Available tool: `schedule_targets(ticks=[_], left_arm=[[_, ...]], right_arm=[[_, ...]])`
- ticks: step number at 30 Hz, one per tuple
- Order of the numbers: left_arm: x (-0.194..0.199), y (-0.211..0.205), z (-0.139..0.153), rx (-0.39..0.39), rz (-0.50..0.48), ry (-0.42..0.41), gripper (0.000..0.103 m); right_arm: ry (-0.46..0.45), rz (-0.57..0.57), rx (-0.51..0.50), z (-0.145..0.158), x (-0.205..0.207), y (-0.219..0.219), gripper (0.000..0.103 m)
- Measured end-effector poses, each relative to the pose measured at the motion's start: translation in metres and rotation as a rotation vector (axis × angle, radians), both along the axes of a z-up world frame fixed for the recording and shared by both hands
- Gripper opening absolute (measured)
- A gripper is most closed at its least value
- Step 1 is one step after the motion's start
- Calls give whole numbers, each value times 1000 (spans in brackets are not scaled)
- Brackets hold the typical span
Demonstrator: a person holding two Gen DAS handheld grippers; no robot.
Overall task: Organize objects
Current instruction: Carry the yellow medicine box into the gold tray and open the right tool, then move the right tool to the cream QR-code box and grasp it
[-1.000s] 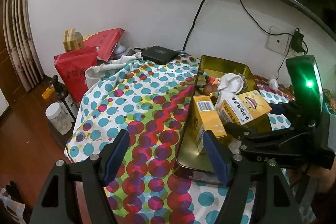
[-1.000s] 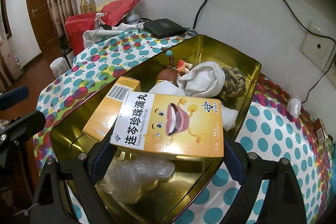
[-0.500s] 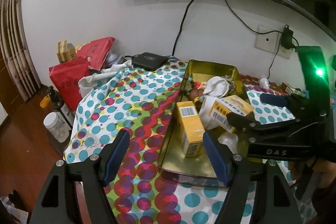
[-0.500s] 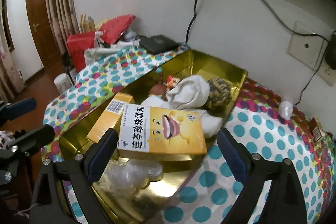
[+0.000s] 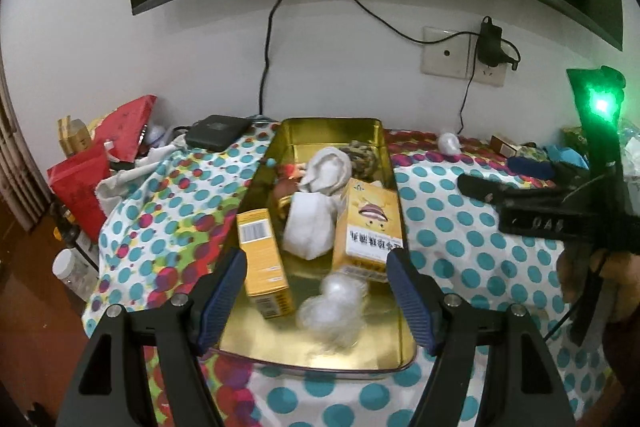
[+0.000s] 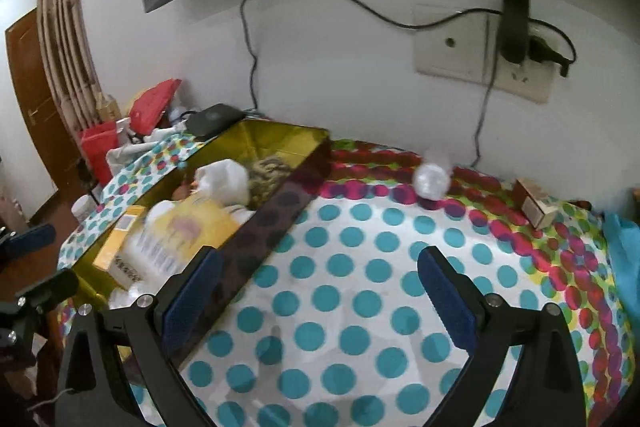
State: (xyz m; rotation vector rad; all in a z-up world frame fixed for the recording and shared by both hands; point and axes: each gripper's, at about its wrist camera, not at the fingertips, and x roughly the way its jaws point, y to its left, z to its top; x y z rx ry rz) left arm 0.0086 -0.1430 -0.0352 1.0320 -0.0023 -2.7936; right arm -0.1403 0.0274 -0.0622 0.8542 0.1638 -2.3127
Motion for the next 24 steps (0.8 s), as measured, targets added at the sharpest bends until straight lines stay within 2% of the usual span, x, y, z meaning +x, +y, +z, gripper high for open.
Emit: schedule_targets(ticks=[3, 7, 10, 16, 24], left_arm=[[-3, 2, 1, -4, 1, -4, 74], [-5, 3, 2, -17, -4, -9, 74], [-9, 5, 2, -21, -11, -10, 74], [-21, 19, 4, -29, -43, -9, 74], [-43, 45, 2, -43, -87, -14, 74]], right_arm=[[-19, 53, 13, -6, 0, -13, 95], [36, 67, -7, 0, 4, -25, 94], [57, 62, 13, 1, -2, -26, 94], [94, -47, 73, -2, -33, 8, 95], [6, -232, 123, -21, -114, 80, 95]])
